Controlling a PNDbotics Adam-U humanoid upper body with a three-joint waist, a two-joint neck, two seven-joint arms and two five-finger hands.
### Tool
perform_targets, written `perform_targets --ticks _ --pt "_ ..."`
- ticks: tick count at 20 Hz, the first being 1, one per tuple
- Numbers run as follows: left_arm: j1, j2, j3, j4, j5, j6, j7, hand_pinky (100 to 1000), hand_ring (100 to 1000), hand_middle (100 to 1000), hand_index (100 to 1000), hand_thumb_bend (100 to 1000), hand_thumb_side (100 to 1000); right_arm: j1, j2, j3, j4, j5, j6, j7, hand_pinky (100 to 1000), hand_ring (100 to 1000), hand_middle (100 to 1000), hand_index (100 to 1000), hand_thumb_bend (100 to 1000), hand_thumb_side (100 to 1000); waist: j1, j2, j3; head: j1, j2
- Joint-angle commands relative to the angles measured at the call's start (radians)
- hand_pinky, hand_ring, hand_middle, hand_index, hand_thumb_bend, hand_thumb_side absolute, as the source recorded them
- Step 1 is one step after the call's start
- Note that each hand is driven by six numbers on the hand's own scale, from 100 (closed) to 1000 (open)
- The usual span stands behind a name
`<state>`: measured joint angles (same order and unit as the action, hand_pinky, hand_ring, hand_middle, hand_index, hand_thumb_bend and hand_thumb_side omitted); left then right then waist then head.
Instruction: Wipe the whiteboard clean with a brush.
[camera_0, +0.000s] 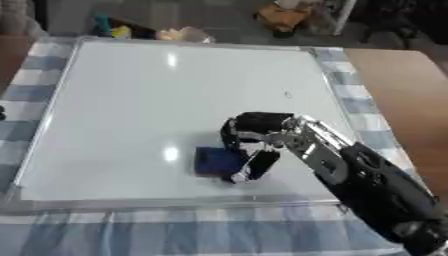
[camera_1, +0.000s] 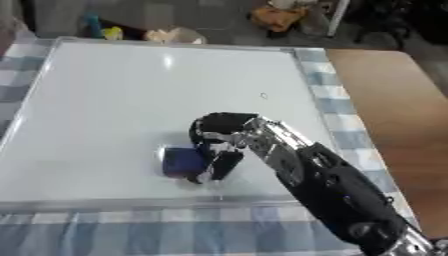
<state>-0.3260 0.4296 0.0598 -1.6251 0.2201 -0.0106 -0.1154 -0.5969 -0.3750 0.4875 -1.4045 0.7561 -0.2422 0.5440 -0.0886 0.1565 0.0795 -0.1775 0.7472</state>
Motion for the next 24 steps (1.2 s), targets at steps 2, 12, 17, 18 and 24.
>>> perform_targets --ticks 2,12,17,18,24 --pt "-0.010 0.011 0.008 -0.015 0.005 -0.001 0.001 547 521 574 693 656 953 -0.009 -0.017 -0.006 -0.014 0.007 0.003 -0.005 571 551 517 279 339 464 0.005 -0.014 -0.001 0.000 0.003" --pt "-0.010 0.012 0.008 -0.015 0.006 -0.001 0.002 547 521 574 693 656 952 -0.009 -0.020 -0.008 -0.019 0.007 0.007 -0.017 561 532 499 274 329 450 0.008 -0.014 -0.001 0.000 0.002" --pt "-0.009 0.012 0.009 -0.014 0.005 -0.002 0.002 547 521 574 693 656 952 -0.007 -0.023 -0.011 -0.023 0.009 0.011 -0.025 551 519 484 271 277 395 0.008 -0.015 -0.001 0.000 0.002" --pt "-0.009 0.012 0.009 -0.014 0.005 -0.002 0.002 547 520 574 693 656 952 -0.007 -0.024 -0.011 -0.023 0.009 0.012 -0.025 550 519 484 271 274 393 0.009 -0.015 -0.001 0.000 0.002" --pt "-0.008 0.012 0.009 -0.014 0.006 -0.002 0.002 547 520 574 693 657 952 -0.006 -0.025 -0.014 -0.027 0.007 0.016 -0.027 548 518 483 271 272 392 0.010 -0.017 0.000 -0.001 0.002"
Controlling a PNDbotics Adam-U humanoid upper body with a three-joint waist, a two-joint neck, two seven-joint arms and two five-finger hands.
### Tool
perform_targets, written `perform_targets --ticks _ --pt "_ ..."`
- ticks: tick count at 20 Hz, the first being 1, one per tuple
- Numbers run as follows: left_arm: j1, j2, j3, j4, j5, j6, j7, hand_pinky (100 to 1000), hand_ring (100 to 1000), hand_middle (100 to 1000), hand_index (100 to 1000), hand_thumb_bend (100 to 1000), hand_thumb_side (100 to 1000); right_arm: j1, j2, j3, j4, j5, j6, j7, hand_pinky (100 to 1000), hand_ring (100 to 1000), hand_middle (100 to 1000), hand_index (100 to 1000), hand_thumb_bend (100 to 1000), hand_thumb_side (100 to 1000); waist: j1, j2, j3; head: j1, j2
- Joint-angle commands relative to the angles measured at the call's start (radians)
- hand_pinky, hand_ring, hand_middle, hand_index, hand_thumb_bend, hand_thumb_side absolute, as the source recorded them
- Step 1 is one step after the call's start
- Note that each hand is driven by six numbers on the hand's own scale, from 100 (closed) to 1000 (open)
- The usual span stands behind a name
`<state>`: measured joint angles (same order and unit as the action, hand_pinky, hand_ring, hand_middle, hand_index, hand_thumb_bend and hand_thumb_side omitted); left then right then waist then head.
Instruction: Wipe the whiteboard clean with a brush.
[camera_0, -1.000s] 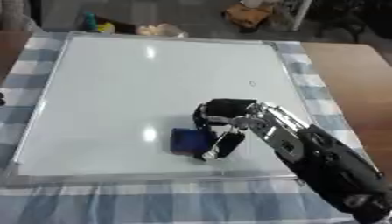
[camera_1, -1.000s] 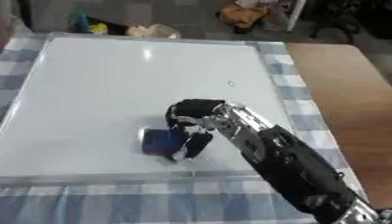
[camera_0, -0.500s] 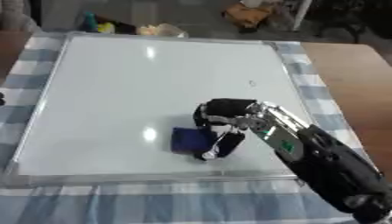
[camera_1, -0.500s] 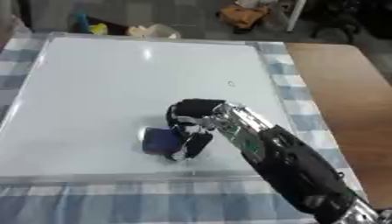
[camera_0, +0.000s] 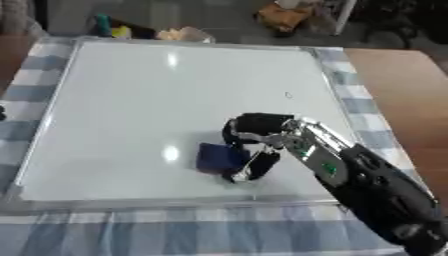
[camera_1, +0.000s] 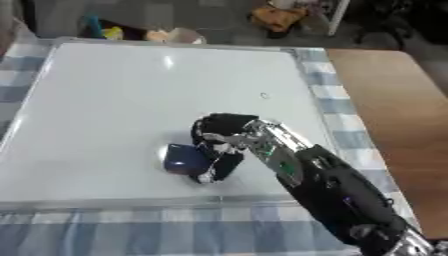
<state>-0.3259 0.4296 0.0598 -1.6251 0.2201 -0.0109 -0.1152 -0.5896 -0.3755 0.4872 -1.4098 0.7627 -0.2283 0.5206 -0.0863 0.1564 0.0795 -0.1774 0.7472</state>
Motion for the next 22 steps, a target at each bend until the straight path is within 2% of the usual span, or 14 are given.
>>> perform_targets --ticks 1,12,22 --pt "-0.008 0.012 0.009 -0.014 0.006 -0.002 0.002 547 520 574 693 657 952 -0.013 -0.025 -0.014 -0.023 0.000 0.002 -0.004 548 517 483 270 271 392 0.007 -0.017 0.000 -0.001 0.002" --pt "-0.006 0.012 0.010 -0.013 0.007 -0.001 0.003 547 520 574 693 657 951 -0.012 -0.036 -0.034 -0.045 -0.012 0.020 -0.015 544 517 483 270 270 387 0.005 -0.023 -0.006 0.000 0.001" --pt "-0.003 0.013 0.011 -0.013 0.007 -0.001 0.005 547 519 574 692 659 950 -0.008 -0.052 -0.085 -0.058 -0.013 0.058 -0.046 539 516 481 269 270 379 0.004 -0.025 -0.010 0.003 0.002"
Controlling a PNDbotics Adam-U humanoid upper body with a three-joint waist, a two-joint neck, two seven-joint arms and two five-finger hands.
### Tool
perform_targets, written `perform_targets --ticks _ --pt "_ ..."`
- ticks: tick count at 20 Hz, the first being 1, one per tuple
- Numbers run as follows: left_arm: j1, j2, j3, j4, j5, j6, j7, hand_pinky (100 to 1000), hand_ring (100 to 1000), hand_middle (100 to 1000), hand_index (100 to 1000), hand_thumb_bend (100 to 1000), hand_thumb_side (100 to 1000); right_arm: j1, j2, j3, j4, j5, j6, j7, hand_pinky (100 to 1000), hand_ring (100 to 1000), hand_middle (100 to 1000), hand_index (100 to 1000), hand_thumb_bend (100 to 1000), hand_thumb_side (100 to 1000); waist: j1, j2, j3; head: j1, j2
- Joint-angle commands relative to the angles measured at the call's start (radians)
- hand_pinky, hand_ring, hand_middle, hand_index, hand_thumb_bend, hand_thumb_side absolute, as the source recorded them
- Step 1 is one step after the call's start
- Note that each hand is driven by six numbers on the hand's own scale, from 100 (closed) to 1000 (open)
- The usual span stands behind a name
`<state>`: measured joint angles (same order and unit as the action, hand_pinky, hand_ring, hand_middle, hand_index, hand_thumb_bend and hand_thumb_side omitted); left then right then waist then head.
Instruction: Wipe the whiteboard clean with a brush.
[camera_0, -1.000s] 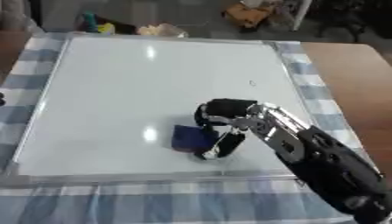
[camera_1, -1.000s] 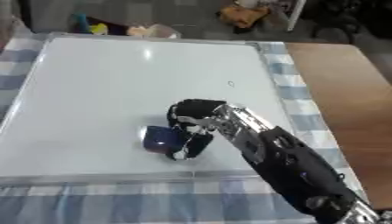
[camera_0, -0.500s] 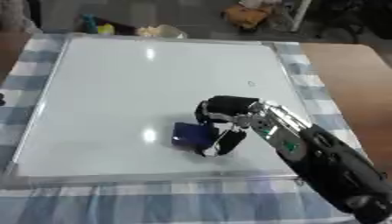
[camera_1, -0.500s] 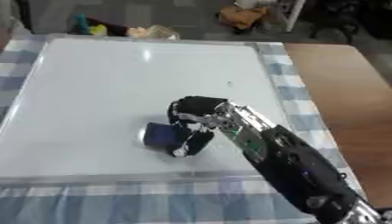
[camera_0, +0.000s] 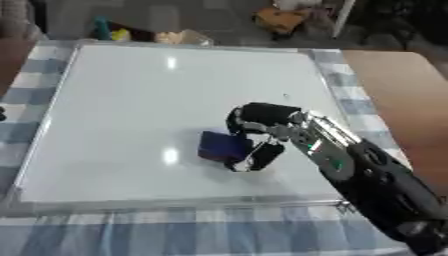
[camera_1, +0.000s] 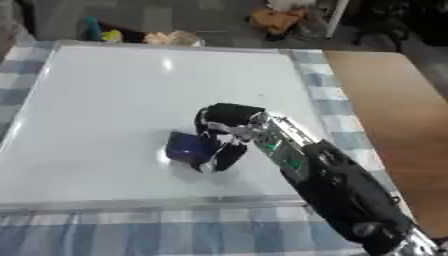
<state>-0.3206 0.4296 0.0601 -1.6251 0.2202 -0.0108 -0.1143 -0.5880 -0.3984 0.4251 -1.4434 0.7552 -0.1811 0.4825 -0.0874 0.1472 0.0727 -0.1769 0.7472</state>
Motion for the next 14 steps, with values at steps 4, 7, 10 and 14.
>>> perform_targets --ticks 4,7,10,14 --pt "-0.009 0.013 0.011 -0.014 0.007 -0.001 0.004 546 519 574 692 659 950 -0.010 -0.032 -0.039 -0.018 -0.002 0.023 -0.017 539 516 482 270 271 378 0.005 -0.016 -0.003 0.004 0.003" --pt "-0.008 0.014 0.012 -0.013 0.007 -0.001 0.005 546 519 574 692 659 950 -0.011 -0.033 -0.048 -0.011 0.005 0.029 -0.021 541 517 483 270 273 376 0.005 -0.015 -0.003 0.004 0.002" --pt "-0.008 0.014 0.012 -0.013 0.007 -0.001 0.005 546 519 574 692 660 950 -0.012 -0.034 -0.061 -0.002 0.013 0.037 -0.029 541 517 483 271 273 374 0.006 -0.015 -0.002 0.005 0.002" --pt "-0.008 0.013 0.012 -0.013 0.007 -0.001 0.005 546 519 574 692 660 950 -0.015 -0.036 -0.079 0.007 0.021 0.046 -0.042 539 516 482 270 270 372 0.005 -0.014 -0.002 0.005 0.002"
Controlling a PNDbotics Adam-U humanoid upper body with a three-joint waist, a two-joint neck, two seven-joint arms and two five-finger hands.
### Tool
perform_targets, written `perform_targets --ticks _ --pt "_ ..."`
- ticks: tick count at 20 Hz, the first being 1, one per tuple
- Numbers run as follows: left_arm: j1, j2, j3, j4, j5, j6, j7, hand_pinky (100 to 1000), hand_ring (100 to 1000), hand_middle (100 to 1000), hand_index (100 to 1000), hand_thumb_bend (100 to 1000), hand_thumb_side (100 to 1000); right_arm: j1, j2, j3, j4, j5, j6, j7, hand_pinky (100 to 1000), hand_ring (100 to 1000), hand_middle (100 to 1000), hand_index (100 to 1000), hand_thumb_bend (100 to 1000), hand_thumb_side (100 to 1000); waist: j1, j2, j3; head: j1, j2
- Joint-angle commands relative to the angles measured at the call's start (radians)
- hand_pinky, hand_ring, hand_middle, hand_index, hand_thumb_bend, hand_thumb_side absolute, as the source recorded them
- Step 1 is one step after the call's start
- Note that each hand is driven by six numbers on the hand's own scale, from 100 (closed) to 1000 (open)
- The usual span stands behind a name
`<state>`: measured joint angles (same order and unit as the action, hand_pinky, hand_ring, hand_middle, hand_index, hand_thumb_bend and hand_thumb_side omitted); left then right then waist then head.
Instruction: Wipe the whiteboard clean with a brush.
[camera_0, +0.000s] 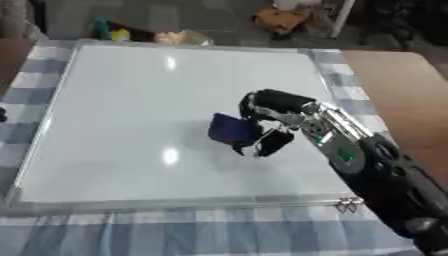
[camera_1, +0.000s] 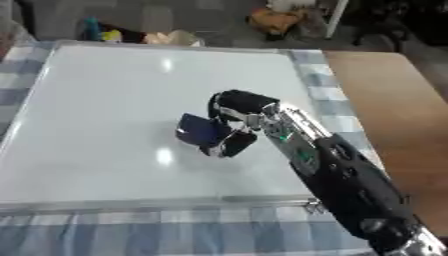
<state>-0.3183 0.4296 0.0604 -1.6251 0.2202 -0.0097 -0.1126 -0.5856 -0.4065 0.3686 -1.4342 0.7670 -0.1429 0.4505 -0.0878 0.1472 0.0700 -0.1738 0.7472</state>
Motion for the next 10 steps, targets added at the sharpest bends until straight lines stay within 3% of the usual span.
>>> perform_targets --ticks 1,10 --pt "-0.010 0.013 0.012 -0.013 0.007 -0.002 0.003 546 519 574 692 660 950 -0.019 -0.028 -0.026 0.000 0.011 0.010 -0.013 539 516 483 270 271 371 0.006 -0.014 0.000 0.002 0.002" --pt "-0.013 0.014 0.012 -0.014 0.007 -0.004 0.003 546 518 573 692 660 950 -0.044 -0.031 -0.071 0.057 0.021 0.042 -0.046 530 514 480 271 265 372 0.011 -0.010 0.013 -0.001 -0.004"
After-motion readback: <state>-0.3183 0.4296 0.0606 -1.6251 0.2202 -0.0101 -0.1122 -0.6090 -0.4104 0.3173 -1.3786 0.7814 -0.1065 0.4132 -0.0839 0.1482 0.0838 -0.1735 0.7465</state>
